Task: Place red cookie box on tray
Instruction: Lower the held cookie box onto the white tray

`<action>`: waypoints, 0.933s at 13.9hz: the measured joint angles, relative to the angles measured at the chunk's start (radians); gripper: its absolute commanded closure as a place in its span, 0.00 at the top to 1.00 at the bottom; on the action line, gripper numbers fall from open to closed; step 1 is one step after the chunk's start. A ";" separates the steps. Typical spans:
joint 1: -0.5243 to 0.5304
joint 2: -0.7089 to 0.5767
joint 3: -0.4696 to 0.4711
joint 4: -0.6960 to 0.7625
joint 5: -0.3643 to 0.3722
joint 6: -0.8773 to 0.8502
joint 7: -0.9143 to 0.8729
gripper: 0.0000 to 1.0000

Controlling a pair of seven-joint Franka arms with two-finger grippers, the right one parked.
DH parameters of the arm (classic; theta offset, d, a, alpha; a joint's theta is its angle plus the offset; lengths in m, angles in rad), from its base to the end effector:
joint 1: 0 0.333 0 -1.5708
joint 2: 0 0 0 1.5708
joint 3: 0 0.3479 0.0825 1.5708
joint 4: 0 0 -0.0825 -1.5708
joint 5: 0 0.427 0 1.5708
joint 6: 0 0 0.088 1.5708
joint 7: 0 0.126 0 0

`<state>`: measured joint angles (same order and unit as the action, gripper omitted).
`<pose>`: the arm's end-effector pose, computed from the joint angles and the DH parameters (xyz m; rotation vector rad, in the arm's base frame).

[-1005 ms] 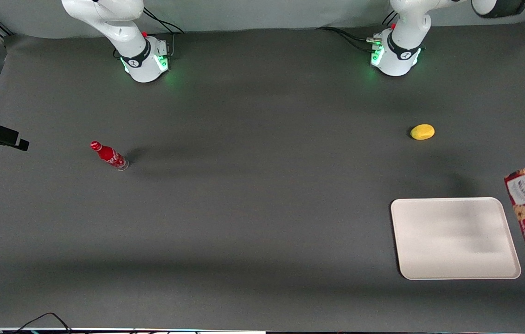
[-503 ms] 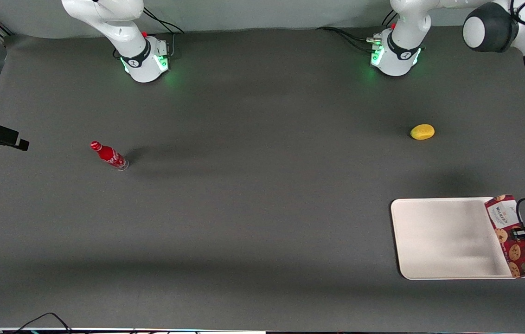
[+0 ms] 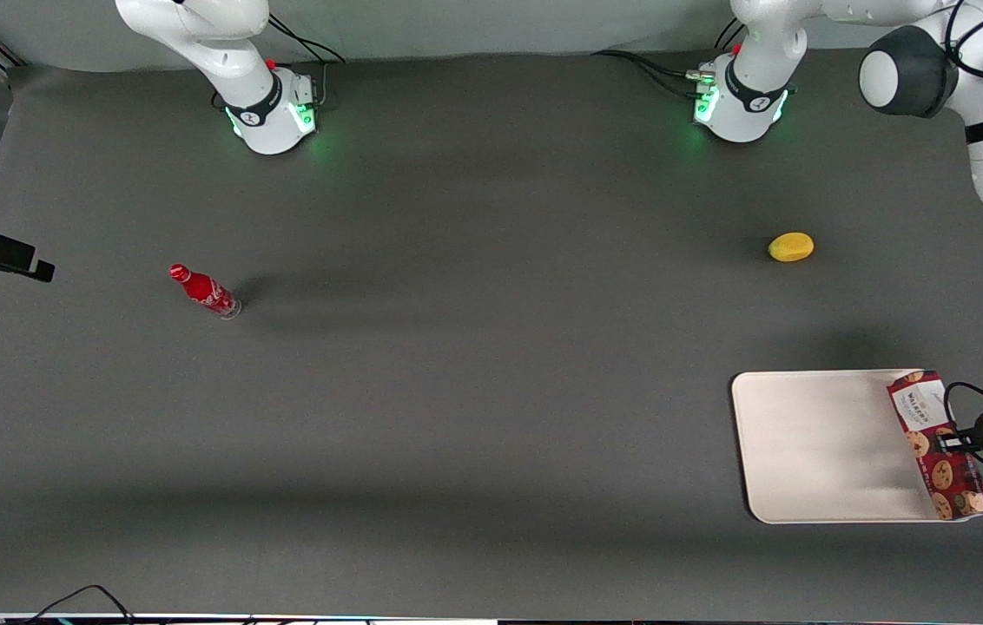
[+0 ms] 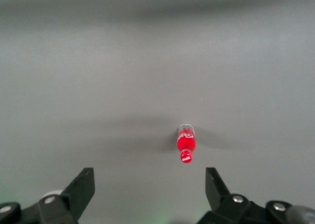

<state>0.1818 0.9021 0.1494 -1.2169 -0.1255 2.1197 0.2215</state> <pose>0.7880 0.2291 0.2107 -3.1242 -0.1845 -0.0113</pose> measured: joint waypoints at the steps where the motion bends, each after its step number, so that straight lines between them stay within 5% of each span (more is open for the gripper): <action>1: 0.001 0.005 0.000 0.004 0.000 0.000 0.000 0.00; 7: 0.009 0.008 0.000 0.009 0.000 -0.007 0.066 0.00; 8: 0.010 0.008 0.000 0.009 0.000 -0.007 0.071 0.28; 9: 0.010 0.008 0.000 0.009 0.000 -0.007 0.073 0.76; 11: 0.010 0.012 0.000 0.009 0.000 -0.005 0.074 1.00; 13: 0.011 0.019 0.000 0.009 0.000 -0.004 0.074 1.00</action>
<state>0.1931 0.9206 0.1496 -1.2082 -0.1255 2.1156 0.2955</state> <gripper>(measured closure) 0.581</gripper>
